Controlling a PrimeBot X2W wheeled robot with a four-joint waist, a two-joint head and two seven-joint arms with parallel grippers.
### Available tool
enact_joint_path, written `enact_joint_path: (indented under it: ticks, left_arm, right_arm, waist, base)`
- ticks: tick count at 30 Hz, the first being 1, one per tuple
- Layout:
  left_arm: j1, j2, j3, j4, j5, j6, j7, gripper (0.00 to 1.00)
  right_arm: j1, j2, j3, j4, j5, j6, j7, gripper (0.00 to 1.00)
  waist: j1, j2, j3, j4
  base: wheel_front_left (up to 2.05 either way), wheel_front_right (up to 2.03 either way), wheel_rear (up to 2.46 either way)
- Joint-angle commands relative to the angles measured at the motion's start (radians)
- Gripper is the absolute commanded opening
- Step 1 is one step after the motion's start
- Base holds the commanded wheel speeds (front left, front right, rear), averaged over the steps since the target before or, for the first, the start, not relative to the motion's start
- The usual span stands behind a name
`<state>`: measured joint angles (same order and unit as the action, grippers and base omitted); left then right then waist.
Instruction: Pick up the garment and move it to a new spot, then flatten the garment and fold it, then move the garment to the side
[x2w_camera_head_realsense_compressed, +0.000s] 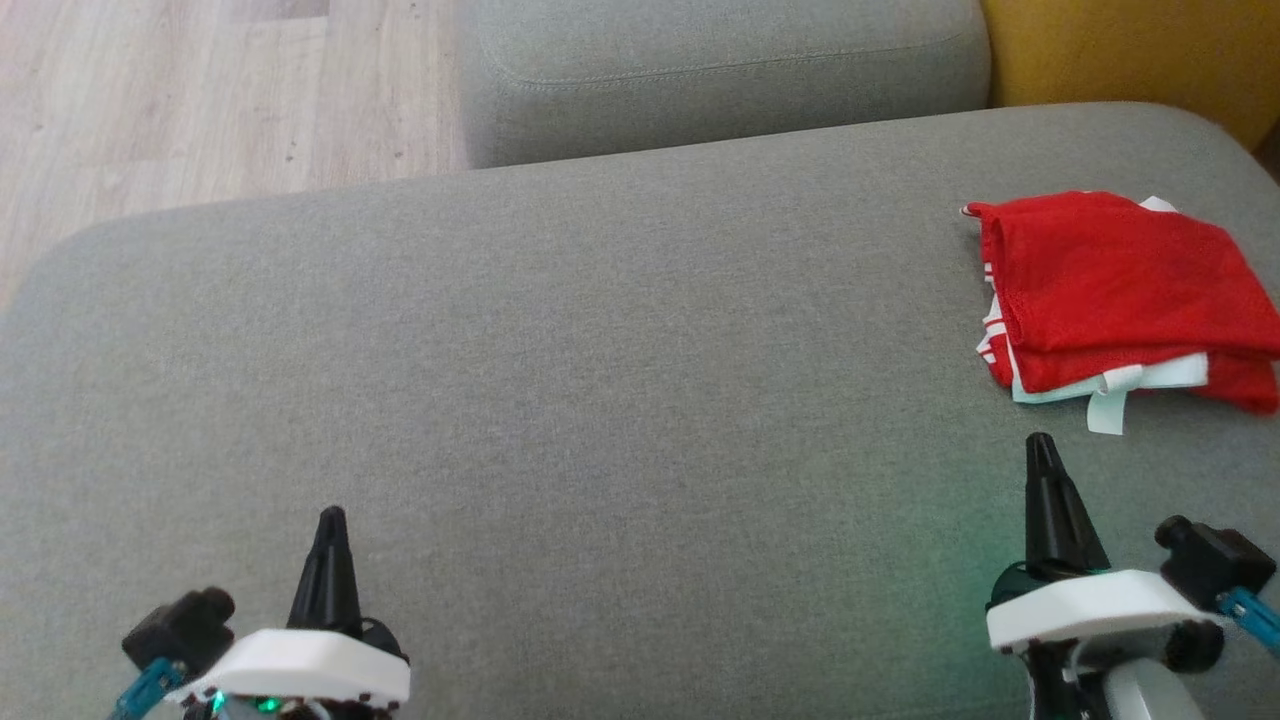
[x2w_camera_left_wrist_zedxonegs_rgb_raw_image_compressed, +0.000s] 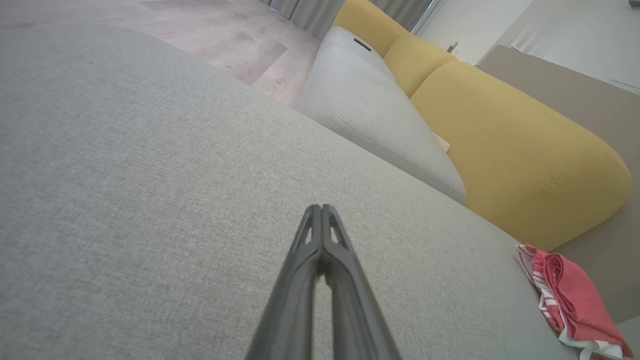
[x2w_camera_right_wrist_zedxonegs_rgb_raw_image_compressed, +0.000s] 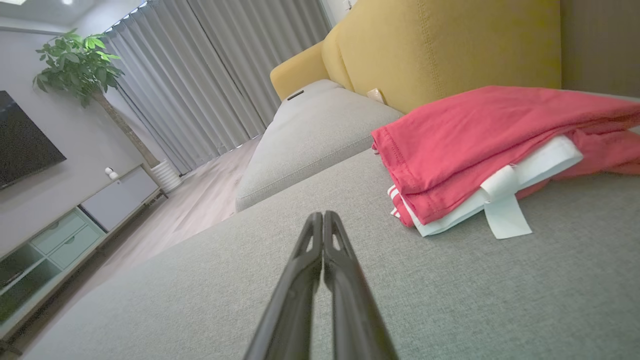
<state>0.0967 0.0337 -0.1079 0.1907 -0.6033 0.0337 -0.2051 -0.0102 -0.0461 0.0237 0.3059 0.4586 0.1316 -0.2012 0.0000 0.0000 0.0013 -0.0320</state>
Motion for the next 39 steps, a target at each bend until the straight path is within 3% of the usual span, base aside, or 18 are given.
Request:
enact_joint_path:
  ticks: [1, 39]
  left_arm:
    - [-0.052, 0.010, 0.022, -0.028, -0.023, -0.010, 0.005, 0.00]
    - [-0.107, 0.018, 0.086, 0.001, -0.387, -0.066, 0.112, 0.00]
  right_arm:
    - [-0.048, -0.008, -0.004, -0.036, 0.030, 0.000, 0.005, 0.00]
    - [-0.065, -0.014, -0.041, -0.046, 0.446, 0.000, 0.109, 0.00]
  waist:
    - [0.0000, 0.0000, 0.000, 0.000]
    - [0.0000, 0.0000, 0.001, 0.012]
  base:
    - [0.00, 0.00, 0.00]
    - [0.00, 0.00, 0.00]
